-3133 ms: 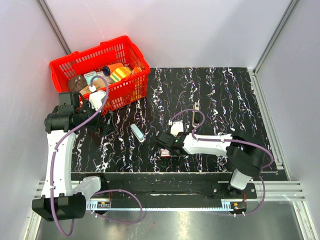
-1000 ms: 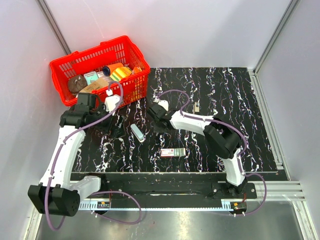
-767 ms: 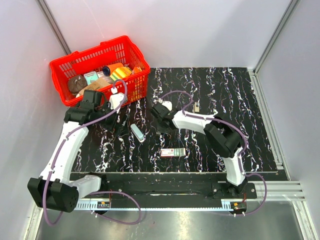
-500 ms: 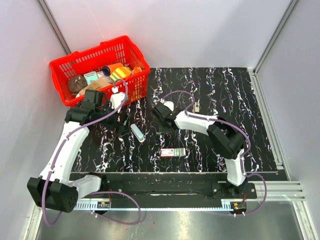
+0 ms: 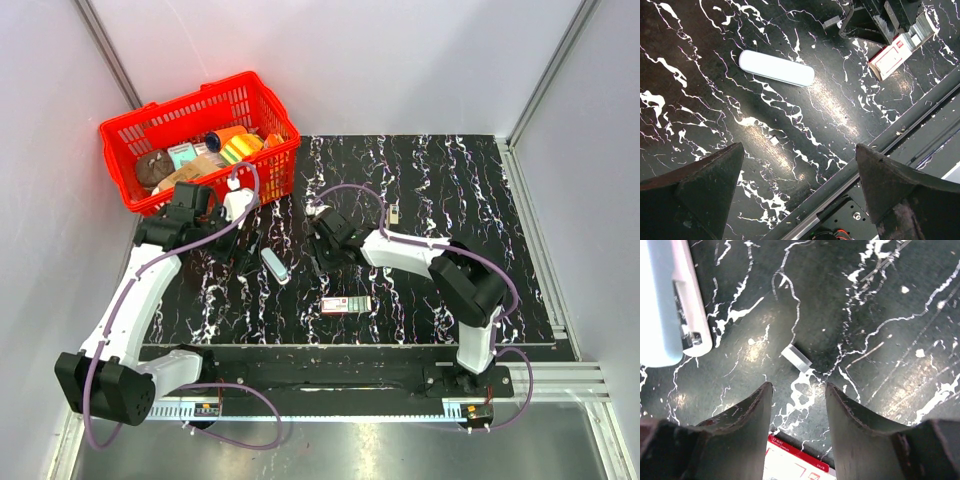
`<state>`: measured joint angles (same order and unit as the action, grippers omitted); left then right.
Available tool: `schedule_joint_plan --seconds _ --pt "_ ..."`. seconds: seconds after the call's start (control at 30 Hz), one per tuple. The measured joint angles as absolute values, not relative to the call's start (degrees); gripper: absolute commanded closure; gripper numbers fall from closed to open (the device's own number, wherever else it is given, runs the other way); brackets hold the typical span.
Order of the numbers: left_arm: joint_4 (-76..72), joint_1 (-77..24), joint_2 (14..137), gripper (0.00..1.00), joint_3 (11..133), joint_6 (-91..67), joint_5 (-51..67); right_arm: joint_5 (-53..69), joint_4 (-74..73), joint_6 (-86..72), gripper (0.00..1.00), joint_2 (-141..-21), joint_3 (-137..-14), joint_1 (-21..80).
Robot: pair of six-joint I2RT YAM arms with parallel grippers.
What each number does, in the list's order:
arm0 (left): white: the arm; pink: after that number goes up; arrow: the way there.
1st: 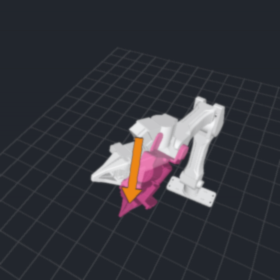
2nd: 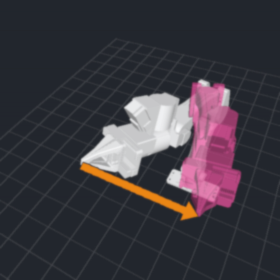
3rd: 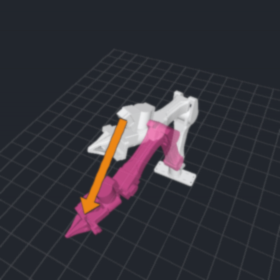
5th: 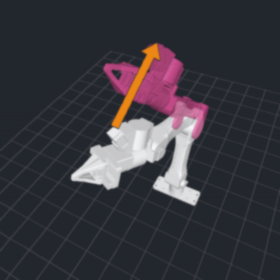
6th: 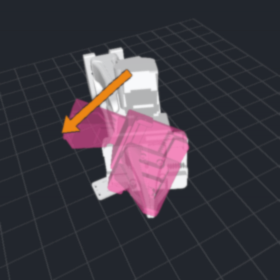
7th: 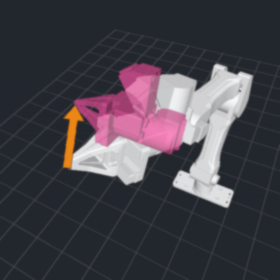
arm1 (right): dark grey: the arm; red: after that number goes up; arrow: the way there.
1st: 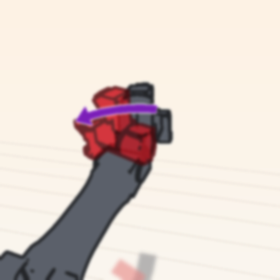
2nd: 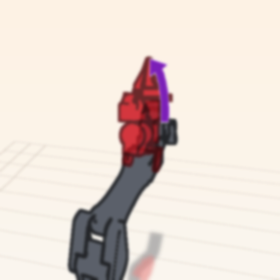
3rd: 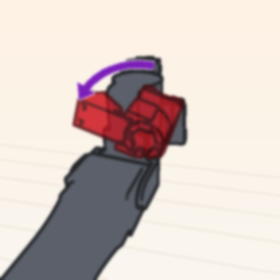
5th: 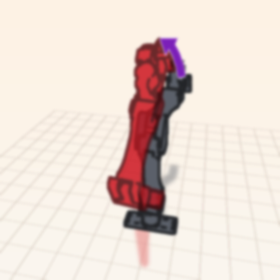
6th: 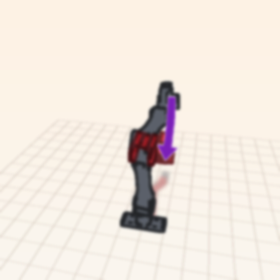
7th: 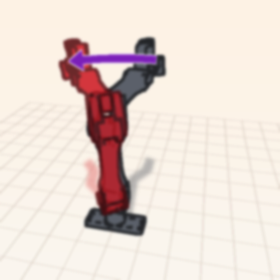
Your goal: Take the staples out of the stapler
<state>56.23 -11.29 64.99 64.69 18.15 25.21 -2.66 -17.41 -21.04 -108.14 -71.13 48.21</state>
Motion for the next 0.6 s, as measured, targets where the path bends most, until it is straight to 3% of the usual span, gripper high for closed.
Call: schedule_joint_plan --seconds 0.37,0.6 --pt "56.1 -11.3 64.1 0.01 64.1 18.2 24.7 -0.3 -16.8 -10.2 0.51 -112.4 -74.5 48.2" --pt "56.1 -11.3 63.5 0.01 64.1 18.2 23.9 0.1 -17.0 -8.1 0.72 -114.4 -76.3 48.2"
